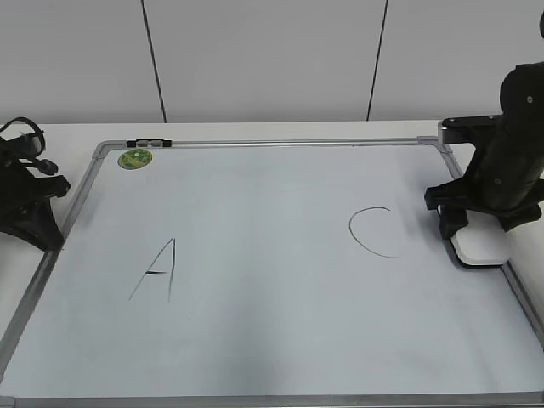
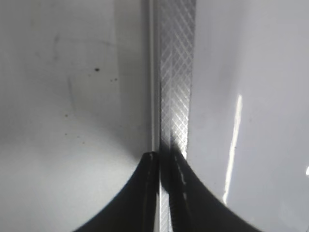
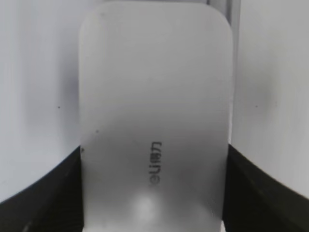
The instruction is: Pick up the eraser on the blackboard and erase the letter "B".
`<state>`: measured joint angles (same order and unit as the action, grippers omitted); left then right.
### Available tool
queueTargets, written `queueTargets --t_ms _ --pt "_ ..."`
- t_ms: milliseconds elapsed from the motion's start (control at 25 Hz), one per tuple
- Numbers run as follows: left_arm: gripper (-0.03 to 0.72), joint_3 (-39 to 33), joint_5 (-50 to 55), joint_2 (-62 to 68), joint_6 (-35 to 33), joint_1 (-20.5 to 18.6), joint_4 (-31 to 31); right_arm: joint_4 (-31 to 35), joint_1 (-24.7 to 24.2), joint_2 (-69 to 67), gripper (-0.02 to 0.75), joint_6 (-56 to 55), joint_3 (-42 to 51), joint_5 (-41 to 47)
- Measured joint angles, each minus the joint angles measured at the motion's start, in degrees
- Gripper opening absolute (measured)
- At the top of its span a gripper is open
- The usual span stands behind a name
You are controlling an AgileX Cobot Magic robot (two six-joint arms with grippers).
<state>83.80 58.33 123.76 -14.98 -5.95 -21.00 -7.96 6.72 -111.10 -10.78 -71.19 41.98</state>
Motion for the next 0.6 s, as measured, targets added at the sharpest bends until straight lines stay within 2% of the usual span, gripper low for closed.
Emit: queueTargets --t_ms 400,600 --pt "0.029 0.0 0.0 0.0 0.0 0.0 0.0 -0.4 0.0 -1.1 0.527 0.0 0.0 -0.1" --pt "0.029 0.0 0.0 0.0 0.0 0.0 0.0 -0.8 0.0 -1.1 0.557 -0.1 0.0 -1.3"
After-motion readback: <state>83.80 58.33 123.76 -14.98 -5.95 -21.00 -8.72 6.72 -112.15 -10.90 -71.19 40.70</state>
